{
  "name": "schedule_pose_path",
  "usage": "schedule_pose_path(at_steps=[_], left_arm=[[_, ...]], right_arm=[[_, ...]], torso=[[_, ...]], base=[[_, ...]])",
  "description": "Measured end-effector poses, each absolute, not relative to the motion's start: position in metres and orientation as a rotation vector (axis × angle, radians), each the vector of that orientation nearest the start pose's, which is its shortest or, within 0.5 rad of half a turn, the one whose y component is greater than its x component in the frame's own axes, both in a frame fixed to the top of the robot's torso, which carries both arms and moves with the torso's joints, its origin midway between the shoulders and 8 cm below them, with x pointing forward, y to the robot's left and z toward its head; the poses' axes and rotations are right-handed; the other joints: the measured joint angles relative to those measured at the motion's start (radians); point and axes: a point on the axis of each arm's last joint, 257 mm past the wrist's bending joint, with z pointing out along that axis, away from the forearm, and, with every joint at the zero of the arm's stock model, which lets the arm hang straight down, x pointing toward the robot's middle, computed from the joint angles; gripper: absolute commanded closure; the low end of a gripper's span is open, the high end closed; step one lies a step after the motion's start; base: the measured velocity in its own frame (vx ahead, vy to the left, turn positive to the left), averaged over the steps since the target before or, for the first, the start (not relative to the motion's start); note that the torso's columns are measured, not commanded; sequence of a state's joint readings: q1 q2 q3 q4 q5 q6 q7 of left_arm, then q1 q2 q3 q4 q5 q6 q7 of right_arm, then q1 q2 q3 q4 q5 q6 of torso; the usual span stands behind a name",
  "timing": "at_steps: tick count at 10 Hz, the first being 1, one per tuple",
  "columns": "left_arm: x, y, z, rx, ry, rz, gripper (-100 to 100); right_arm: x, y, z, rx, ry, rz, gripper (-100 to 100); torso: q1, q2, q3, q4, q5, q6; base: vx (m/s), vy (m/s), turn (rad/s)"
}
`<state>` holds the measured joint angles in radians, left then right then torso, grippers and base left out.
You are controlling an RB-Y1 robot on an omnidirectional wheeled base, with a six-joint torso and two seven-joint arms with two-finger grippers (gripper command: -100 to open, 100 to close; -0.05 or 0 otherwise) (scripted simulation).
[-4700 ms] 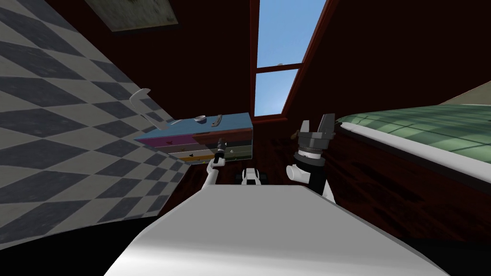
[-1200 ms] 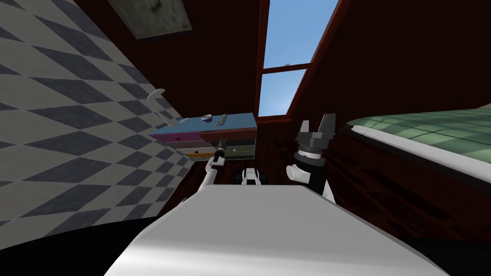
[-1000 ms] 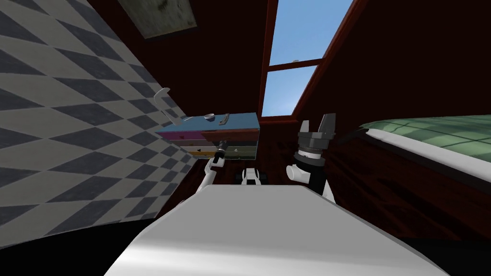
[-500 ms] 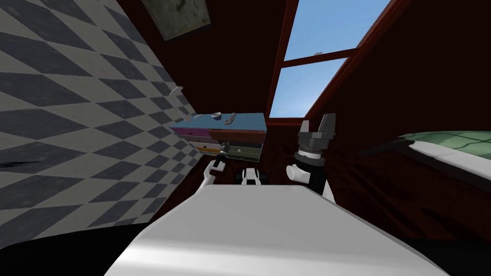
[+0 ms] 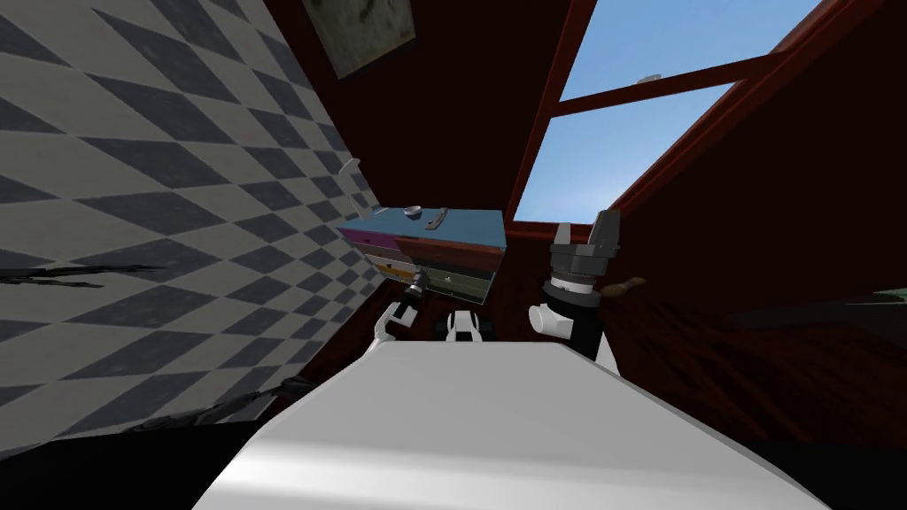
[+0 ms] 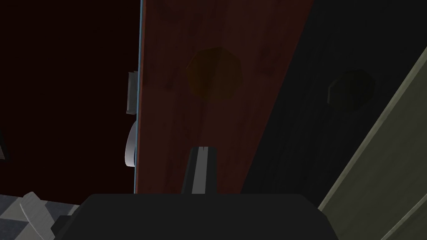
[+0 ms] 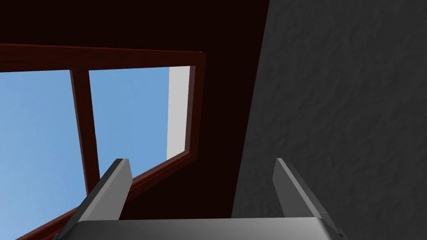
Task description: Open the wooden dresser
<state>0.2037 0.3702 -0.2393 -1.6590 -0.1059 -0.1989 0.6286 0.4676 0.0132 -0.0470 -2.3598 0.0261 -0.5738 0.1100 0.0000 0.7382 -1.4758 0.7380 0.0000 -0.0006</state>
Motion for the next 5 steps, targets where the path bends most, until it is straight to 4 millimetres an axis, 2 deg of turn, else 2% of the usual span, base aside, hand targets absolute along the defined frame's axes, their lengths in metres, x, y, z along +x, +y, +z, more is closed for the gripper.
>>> schedule_pose_path(at_steps=[3, 4, 5], left_arm=[[0.438, 0.179, -0.259, -1.241, 1.385, -1.612, 100], [0.429, 0.166, -0.255, -1.233, 1.408, -1.642, 100], [0.421, 0.158, -0.256, -1.235, 1.424, -1.660, 100]], right_arm=[[0.311, -0.280, 0.082, 0.462, 0.509, 1.181, 0], [0.311, -0.280, 0.082, 0.462, 0.510, 1.181, 0], [0.311, -0.280, 0.082, 0.462, 0.509, 1.181, 0]], torso=[[0.001, 0.000, 0.000, 0.000, 0.000, 0.001], [0.000, -0.001, -0.001, 0.000, 0.000, 0.000], [0.000, 0.000, 0.000, 0.000, 0.000, 0.001]], base=[[0.074, -0.033, 0.273], [0.066, -0.040, 0.173], [0.025, -0.017, 0.010]])
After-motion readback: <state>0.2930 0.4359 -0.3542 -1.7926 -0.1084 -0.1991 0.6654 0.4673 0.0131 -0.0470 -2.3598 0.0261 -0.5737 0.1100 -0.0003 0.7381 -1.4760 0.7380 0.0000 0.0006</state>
